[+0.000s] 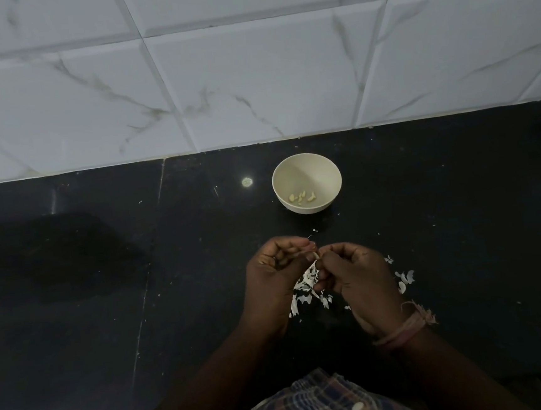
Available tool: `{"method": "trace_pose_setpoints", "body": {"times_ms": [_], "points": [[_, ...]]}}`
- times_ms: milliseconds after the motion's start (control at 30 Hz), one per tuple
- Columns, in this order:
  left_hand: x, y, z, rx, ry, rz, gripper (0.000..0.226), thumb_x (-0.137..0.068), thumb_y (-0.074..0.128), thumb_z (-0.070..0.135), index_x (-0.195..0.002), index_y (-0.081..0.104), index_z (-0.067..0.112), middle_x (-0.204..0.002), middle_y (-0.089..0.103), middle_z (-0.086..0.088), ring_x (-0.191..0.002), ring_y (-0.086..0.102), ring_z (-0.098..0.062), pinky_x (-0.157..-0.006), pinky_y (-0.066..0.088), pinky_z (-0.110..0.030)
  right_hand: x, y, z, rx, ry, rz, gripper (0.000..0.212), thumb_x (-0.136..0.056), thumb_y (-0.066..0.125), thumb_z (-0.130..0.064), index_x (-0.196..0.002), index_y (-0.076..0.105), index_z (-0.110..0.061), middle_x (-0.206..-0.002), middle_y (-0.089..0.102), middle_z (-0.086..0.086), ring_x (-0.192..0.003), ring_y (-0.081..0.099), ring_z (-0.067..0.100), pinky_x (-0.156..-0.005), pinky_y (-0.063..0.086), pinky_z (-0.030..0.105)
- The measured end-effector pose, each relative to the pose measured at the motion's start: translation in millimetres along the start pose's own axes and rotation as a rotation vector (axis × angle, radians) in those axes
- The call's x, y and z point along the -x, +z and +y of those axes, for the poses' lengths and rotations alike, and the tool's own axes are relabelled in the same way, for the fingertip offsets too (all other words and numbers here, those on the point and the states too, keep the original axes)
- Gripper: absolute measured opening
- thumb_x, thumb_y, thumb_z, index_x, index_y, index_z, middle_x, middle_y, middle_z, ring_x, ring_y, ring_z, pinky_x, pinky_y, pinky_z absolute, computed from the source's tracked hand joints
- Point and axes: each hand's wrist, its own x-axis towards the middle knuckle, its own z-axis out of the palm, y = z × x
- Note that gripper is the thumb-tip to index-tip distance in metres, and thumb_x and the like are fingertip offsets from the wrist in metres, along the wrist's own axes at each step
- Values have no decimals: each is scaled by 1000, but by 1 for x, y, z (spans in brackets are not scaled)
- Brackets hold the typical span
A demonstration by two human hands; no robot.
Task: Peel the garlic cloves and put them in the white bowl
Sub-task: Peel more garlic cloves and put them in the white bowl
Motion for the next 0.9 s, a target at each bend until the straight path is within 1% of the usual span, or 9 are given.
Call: {"method": "trace_pose_setpoints", "body": {"times_ms": [67, 133, 233, 300, 400, 500, 567, 733, 900], "points": [[-1, 0, -1, 29, -14, 2, 27, -82, 71, -13, -92, 75, 11, -98, 75, -18, -93, 72, -27, -86, 57, -36, 2, 2, -2, -56, 16, 10, 5, -93, 60, 3, -95, 65, 2, -65, 64, 12, -49, 60, 19, -62, 52, 41], [-1, 1, -2, 83, -41, 13, 29, -83, 69, -15, -92, 75, 12, -97, 75, -18, -92, 71, -27, -86, 57, -37, 3, 3, -4, -84, 19, 21, 9, -94, 57, 6, -99, 64, 2, -68, 66, 14, -52, 61, 18, -56, 57, 37], [-2, 0, -3, 124, -57, 23, 28, -83, 67, -16, -95, 73, 9, -97, 74, -18, -93, 70, -28, -87, 57, -37, 3, 3, -3, -3, -41, 23, 12, -95, 56, 5, -94, 68, 1, -73, 69, 17, -60, 66, 23, -60, 61, 37], [-4, -1, -3, 145, -70, 45, 27, -82, 68, -16, -97, 72, 6, -98, 73, -19, -94, 69, -29, -89, 56, -40, 3, 3, -3, 125, -111, 23, 12, -93, 61, 2, -91, 71, -3, -72, 73, 12, -60, 69, 24, -61, 62, 38], [-5, 0, -3, 194, -113, 65, 29, -81, 68, -17, -97, 72, 6, -98, 72, -18, -94, 69, -28, -90, 57, -40, 3, 2, -5, 302, -182, 10, 6, -91, 69, -6, -89, 73, -10, -72, 74, 7, -59, 72, 22, -56, 59, 31], [-5, 3, -1, 256, -163, 83, 29, -82, 64, -20, -99, 69, 3, -92, 73, -14, -89, 72, -21, -82, 60, -32, 3, 1, -7, 391, -201, 15, 3, -89, 73, -12, -86, 73, -13, -73, 74, 3, -58, 72, 22, -51, 53, 23], [-5, 5, 0, 286, -184, 91, 29, -83, 63, -21, -99, 67, 2, -89, 73, -12, -86, 73, -19, -79, 61, -28, 2, 1, -7, 410, -206, 16, 4, -90, 72, -12, -85, 73, -13, -72, 74, 3, -57, 71, 22, -50, 52, 24], [-7, 11, 3, 327, -212, 108, 27, -84, 62, -21, -99, 66, 1, -86, 74, -10, -81, 74, -16, -75, 61, -26, -3, -2, -7, 490, -249, -3, 4, -91, 72, -14, -88, 72, -16, -72, 72, -2, -55, 69, 18, -52, 54, 25], [-12, 8, 1, 276, -215, 85, 25, -84, 64, -18, -97, 68, 3, -89, 75, -11, -86, 73, -19, -80, 60, -29, -9, -5, -8, 496, -264, -29, 4, -92, 70, -14, -89, 71, -16, -72, 72, -2, -54, 69, 17, -51, 52, 23]]}}
